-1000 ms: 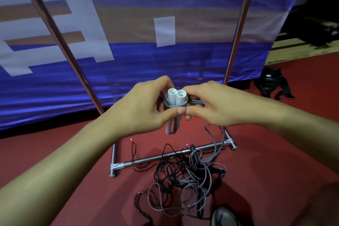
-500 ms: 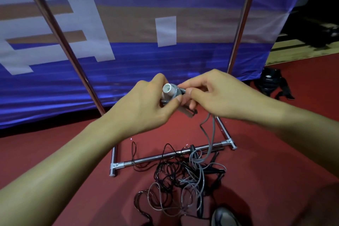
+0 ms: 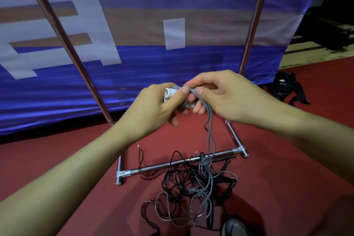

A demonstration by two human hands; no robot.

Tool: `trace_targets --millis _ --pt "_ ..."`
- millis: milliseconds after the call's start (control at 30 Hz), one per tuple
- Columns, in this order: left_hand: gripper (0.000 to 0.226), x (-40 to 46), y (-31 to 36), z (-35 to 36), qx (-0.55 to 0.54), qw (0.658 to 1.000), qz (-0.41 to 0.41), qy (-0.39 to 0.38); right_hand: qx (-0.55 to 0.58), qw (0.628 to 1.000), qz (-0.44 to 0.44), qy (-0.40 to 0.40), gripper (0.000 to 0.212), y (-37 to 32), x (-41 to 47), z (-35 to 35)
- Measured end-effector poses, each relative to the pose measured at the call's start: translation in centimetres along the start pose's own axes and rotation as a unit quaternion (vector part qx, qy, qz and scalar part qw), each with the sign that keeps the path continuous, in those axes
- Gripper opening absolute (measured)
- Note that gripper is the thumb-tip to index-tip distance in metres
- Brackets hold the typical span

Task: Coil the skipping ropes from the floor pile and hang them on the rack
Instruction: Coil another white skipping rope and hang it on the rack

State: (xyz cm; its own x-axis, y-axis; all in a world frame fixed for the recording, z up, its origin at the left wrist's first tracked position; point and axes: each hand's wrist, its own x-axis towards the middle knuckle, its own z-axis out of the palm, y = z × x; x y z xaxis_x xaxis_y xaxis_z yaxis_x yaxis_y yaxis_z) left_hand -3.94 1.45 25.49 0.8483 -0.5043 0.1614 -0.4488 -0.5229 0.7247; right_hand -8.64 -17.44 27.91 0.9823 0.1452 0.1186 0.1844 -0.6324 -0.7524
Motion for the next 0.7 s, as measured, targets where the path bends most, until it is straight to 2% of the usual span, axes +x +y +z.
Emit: trace_targets --millis 100,167,233,333,467,567,633,700 --pt "0.043 0.2 0.4 0.7 -0.05 0.997 -0.016 0.051 0.033 0.999 -0.003 0.015 0.031 -0.2 0.2 -0.2" --pt "0.045 0.3 0.5 0.7 -0.121 0.989 -0.044 0.072 0.1 0.995 0.011 -0.009 0.036 -0.2 0.1 0.1" --pt "0.045 0.3 0.7 0.6 -0.228 0.968 -0.082 0.062 0.15 0.987 0.019 -0.046 0.044 0.2 0.0 0.7" --pt "0.047 0.2 0.7 0.5 -0.338 0.932 -0.129 0.019 0.119 0.991 -0.014 -0.061 0.05 1.0 -0.1 1.4" --pt "0.044 0.0 0.5 -0.2 -0.345 0.928 -0.137 -0.025 0.03 0.995 -0.064 -0.075 0.053 2.0 0.1 1.6" --pt "0.044 -0.3 0.4 -1.0 -0.358 0.919 -0.136 -0.094 -0.013 0.991 -0.086 -0.106 0.057 2.6 0.0 1.2" --pt "0.041 -0.5 0.4 -1.1 -0.359 0.914 -0.126 -0.142 -0.059 0.988 -0.09 -0.113 0.064 2.7 -0.1 1.4" --pt "0.043 -0.5 0.6 -0.7 -0.326 0.926 -0.121 -0.145 -0.086 0.987 -0.091 -0.102 0.076 2.9 -0.3 1.8"
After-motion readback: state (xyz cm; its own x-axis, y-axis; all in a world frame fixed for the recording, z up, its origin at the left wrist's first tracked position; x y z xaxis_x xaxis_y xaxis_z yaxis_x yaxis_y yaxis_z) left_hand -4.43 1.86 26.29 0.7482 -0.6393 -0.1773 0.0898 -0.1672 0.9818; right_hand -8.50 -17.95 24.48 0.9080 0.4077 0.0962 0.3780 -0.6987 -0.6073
